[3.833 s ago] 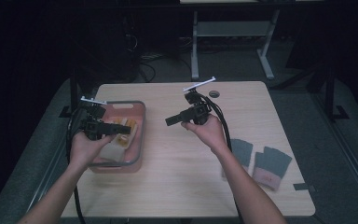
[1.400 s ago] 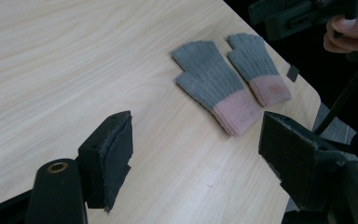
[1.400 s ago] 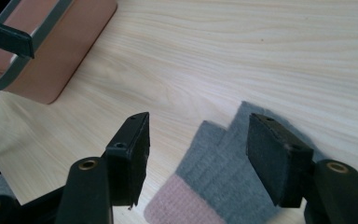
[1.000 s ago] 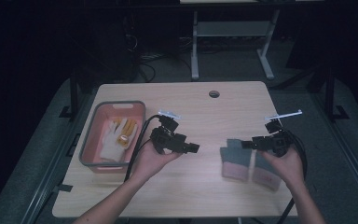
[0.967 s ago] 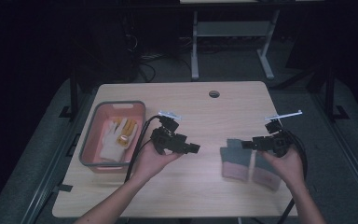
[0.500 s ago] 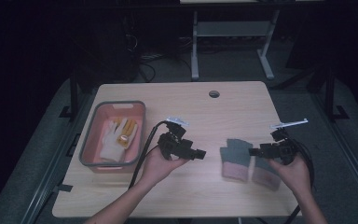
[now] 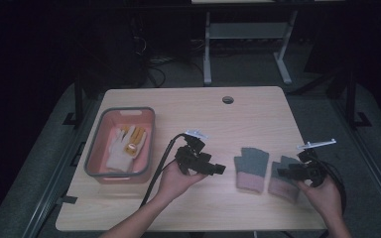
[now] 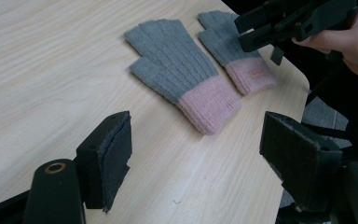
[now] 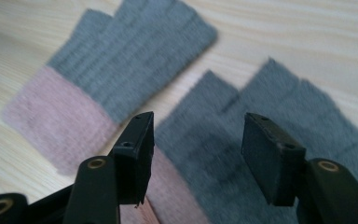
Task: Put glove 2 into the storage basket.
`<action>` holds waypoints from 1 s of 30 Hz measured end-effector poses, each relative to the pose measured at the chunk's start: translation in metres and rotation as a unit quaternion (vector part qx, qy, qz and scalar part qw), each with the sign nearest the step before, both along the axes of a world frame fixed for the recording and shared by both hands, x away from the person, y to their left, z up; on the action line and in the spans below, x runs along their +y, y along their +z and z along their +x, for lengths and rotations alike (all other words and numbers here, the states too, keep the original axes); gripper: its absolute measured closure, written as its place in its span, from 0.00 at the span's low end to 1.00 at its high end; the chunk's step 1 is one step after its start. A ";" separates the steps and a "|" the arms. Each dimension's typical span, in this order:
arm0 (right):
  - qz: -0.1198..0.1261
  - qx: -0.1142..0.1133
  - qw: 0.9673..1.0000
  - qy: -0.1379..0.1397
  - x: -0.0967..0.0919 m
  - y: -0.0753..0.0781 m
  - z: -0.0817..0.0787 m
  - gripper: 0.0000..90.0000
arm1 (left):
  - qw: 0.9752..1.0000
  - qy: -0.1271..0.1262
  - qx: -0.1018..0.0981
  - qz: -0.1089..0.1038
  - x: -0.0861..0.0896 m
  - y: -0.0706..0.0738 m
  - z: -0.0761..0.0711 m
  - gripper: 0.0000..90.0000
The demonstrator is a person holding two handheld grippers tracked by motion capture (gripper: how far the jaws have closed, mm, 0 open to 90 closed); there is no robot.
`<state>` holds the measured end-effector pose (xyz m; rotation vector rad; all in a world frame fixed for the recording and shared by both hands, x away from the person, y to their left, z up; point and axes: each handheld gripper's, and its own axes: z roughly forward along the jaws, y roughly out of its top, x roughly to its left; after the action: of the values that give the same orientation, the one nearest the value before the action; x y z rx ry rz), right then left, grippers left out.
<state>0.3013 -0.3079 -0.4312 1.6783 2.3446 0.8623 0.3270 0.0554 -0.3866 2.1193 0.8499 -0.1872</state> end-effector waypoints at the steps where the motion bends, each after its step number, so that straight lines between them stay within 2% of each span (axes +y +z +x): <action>1: -0.002 0.002 1.000 -0.003 -0.001 -0.002 -0.001 0.49 | 1.000 0.000 0.001 0.001 -0.001 -0.001 0.000 0.28; 5: -0.017 0.012 1.000 -0.008 -0.003 -0.011 -0.005 0.49 | 1.000 -0.005 0.000 0.002 -0.007 -0.006 -0.003 0.28; 11: -0.048 0.003 0.999 0.002 0.002 -0.015 -0.007 0.50 | 1.000 -0.009 0.005 -0.003 -0.013 -0.012 -0.005 0.28; 13: -0.066 -0.003 0.998 0.003 0.007 -0.017 -0.008 0.51 | 1.000 -0.013 0.011 -0.008 -0.014 -0.015 -0.005 0.28; 16: -0.078 -0.018 0.997 0.002 0.010 -0.020 -0.009 0.53 | 1.000 -0.017 0.013 -0.007 -0.017 -0.017 -0.007 0.28; 23: -0.084 -0.023 0.996 -0.008 0.012 -0.021 -0.011 0.57 | 1.000 -0.018 0.011 -0.014 -0.022 -0.018 -0.013 0.28; 26: -0.083 -0.015 0.996 -0.011 0.013 -0.020 -0.010 0.60 | 1.000 -0.020 0.007 -0.014 -0.023 -0.018 -0.015 0.28; 30: -0.083 -0.017 0.996 -0.013 0.012 -0.020 -0.010 0.66 | 1.000 -0.025 0.005 -0.010 -0.025 -0.018 -0.018 0.28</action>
<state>0.2916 -0.2959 -0.4514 1.6124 2.2968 0.6653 0.3094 0.0304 -0.4050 2.1228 0.7982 -0.2311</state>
